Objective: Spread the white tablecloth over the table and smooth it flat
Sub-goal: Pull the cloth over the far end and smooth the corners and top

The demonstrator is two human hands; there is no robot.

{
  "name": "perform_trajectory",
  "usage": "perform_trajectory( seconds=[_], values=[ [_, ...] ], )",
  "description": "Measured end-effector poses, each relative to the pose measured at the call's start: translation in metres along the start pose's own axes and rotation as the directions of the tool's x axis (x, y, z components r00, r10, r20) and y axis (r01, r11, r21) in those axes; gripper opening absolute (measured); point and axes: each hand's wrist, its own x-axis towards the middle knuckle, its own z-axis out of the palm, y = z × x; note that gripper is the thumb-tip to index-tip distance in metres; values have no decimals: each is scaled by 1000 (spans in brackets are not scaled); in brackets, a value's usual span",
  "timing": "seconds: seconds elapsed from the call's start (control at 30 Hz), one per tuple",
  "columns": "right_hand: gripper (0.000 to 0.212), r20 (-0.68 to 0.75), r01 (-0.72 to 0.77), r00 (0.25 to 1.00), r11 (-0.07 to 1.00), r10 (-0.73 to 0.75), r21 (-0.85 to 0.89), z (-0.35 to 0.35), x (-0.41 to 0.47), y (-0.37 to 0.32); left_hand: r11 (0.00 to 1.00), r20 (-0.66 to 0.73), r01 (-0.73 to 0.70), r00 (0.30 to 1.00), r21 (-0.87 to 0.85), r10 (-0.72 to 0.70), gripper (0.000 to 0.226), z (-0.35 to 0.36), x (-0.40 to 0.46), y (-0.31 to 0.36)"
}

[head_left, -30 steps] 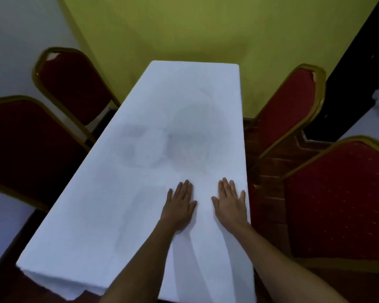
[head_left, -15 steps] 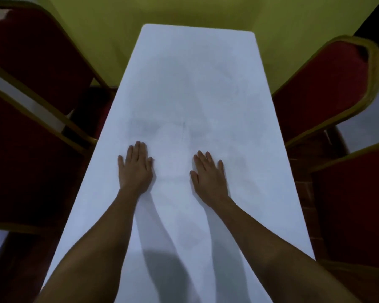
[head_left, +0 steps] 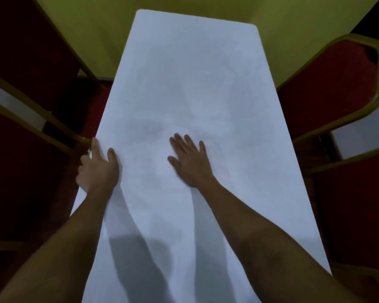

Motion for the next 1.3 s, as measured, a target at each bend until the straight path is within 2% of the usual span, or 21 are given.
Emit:
perform_trajectory(
  seconds=[0.2,0.3,0.33,0.4,0.43,0.47,0.5,0.53,0.57,0.6,0.63,0.7,0.77,0.83,0.9,1.0,1.1,1.17,1.23,1.3],
  values=[
    [57,-51,-311,949,950,311,2,-22,-20,97,1000,15,4,1000,5,-5,59,-2,-1,-2],
    [57,-37,-406,913,914,406,-11,-28,-37,128,999,-78,37,996,31,-34,56,-1,-5,-18],
    [56,-39,-426,904,905,426,4,-26,-44,133,999,-117,25,993,33,-21,54,0,-9,-21],
    [57,-53,-492,870,871,491,-8,-23,-59,141,994,-124,-96,987,60,102,54,12,-22,-11],
    [58,-61,-547,835,837,546,15,-21,-62,150,966,-98,-241,963,93,250,56,28,-31,5],
    [59,-46,-626,777,778,628,51,-27,-65,150,906,12,-412,911,98,413,58,34,-42,35],
    [62,-53,-710,697,698,715,96,-22,-74,147,823,46,-563,826,75,561,59,51,-60,50],
    [65,-130,-794,584,597,802,119,-34,-35,202,693,111,-717,697,76,709,59,97,-38,145],
    [67,-130,-868,466,481,875,123,-33,-34,210,651,167,-759,642,2,748,59,110,-50,176],
    [69,-123,-897,396,412,910,157,-34,-39,208,602,250,-798,575,-38,779,58,111,-68,196],
    [71,-87,-914,362,372,928,164,-34,-45,205,558,328,-827,508,-74,796,58,110,-79,209],
    [71,-64,-925,342,348,938,153,-31,-52,192,506,347,-861,460,-50,817,60,111,-79,211],
    [69,-75,-926,319,327,945,189,-34,-45,180,545,287,-836,508,-61,812,64,105,-51,215],
    [67,-87,-907,366,376,926,188,-44,-31,169,556,239,-831,539,-5,807,65,95,-23,224],
    [66,-128,-839,497,513,858,182,-46,-10,150,605,260,-796,588,19,766,61,89,5,226],
    [64,-148,-700,674,690,724,184,-45,34,117,715,218,-698,704,39,676,59,84,53,210],
    [62,-139,-482,849,854,510,195,-41,89,77,813,166,-575,814,88,557,59,65,110,177],
    [60,-119,-248,955,951,272,184,-37,122,43,881,134,-456,888,125,440,58,50,143,154],
    [57,-55,-34,998,988,43,150,-28,154,14,944,82,-306,951,126,297,56,43,168,139],
    [55,-10,68,998,994,-68,87,-18,177,-1,968,48,-215,976,129,211,56,40,174,135]
  ],
)
